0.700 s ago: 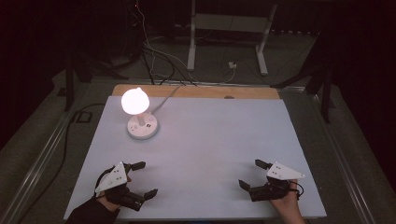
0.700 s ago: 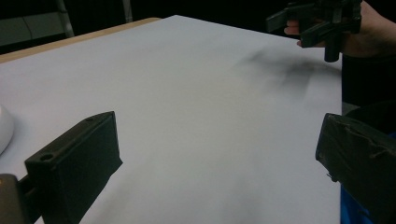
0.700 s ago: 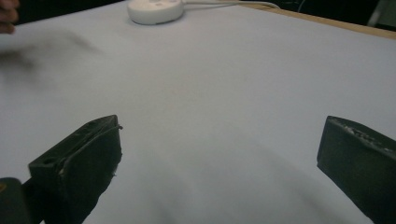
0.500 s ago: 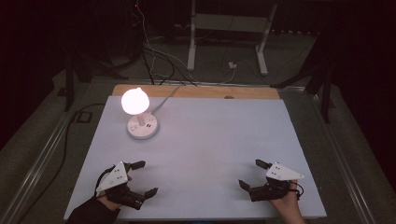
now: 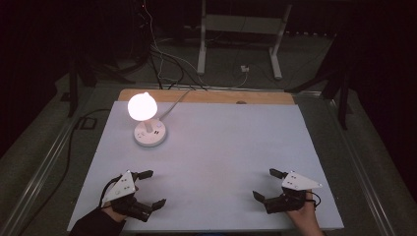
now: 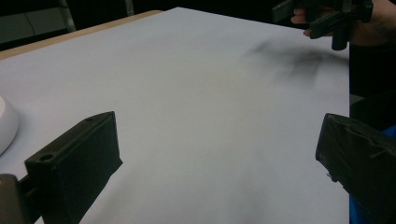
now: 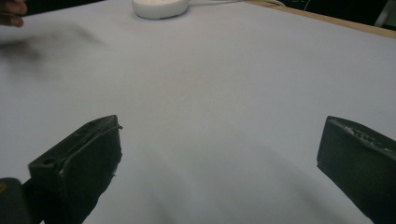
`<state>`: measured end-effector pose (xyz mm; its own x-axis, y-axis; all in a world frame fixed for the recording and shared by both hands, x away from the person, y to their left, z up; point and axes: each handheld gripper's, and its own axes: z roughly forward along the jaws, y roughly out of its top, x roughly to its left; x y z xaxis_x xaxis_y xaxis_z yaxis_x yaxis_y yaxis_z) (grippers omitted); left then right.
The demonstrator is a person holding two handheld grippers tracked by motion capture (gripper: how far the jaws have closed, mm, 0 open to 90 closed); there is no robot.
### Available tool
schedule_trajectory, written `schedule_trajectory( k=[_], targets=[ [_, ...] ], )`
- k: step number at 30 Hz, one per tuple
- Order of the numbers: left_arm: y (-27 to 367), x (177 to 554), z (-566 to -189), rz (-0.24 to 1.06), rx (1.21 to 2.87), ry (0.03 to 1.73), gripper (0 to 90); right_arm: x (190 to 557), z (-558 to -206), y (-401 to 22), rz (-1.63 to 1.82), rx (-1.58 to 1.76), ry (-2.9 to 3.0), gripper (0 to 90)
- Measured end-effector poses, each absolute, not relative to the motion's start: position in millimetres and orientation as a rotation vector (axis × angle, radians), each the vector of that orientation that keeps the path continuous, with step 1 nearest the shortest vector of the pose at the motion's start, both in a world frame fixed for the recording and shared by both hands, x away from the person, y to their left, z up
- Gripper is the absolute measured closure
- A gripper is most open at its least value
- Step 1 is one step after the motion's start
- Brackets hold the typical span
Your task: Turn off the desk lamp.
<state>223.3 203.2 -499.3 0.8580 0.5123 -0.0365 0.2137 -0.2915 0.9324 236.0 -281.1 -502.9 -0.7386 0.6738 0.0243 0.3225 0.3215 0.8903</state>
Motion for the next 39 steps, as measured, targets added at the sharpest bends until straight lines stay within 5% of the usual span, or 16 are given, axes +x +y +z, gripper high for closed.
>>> schedule_trajectory(
  k=[17,39],
  targets=[
    [197.7,221.1,-492.5,0.248,1.898,0.503,0.5,236.1,-497.0,-277.0,1.428,0.853,2.22,0.0],
    [191.8,240.9,-465.9,0.31,1.85,0.512,0.5,235.0,-493.2,-278.8,1.443,0.858,2.165,0.0]
  ],
)
